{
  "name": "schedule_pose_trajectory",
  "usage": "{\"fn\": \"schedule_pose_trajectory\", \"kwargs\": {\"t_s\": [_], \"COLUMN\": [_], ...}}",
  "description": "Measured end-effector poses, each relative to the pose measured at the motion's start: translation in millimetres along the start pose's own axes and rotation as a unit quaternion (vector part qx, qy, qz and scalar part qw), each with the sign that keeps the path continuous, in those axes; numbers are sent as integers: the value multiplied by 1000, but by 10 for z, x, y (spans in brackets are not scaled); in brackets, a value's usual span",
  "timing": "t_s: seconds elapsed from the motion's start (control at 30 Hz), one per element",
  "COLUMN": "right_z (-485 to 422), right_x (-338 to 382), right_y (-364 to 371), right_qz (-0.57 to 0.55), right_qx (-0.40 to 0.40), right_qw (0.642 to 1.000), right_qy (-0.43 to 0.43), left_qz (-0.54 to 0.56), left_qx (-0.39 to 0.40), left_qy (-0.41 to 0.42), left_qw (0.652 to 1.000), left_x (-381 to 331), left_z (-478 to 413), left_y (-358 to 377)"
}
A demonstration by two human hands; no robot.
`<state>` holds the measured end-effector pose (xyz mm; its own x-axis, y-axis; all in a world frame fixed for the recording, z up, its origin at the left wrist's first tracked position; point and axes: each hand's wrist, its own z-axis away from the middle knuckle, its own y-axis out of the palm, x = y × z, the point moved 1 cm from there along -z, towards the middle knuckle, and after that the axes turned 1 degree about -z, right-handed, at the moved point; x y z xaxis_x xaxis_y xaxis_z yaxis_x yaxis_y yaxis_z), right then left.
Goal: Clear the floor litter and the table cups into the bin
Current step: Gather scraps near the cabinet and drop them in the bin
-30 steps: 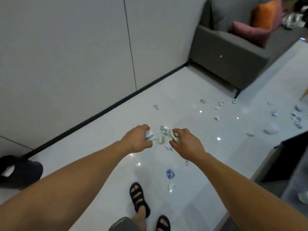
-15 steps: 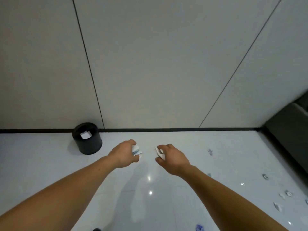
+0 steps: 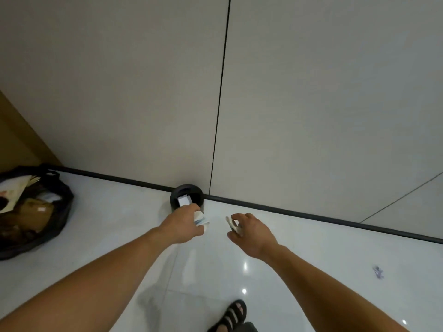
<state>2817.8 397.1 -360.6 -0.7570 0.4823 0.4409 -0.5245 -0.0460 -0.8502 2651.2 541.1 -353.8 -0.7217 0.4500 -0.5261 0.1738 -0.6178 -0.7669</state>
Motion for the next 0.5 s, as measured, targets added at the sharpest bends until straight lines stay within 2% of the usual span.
{"fn": "schedule_pose_trajectory", "kwargs": {"t_s": [0.27,0.5], "right_z": [-1685,-2741], "right_x": [47,119], "right_y": [2,80], "right_qz": [-49,-71], "right_qx": [31,84], "right_qw": [998,994], "right_qy": [-3,16], "left_qz": [19,-1], "left_qx": [18,10], "left_qy": [-55,-101], "left_qw": [998,995], "left_x": [328,589], "left_z": [-1113,-2096], "left_y": [-400,-806]}}
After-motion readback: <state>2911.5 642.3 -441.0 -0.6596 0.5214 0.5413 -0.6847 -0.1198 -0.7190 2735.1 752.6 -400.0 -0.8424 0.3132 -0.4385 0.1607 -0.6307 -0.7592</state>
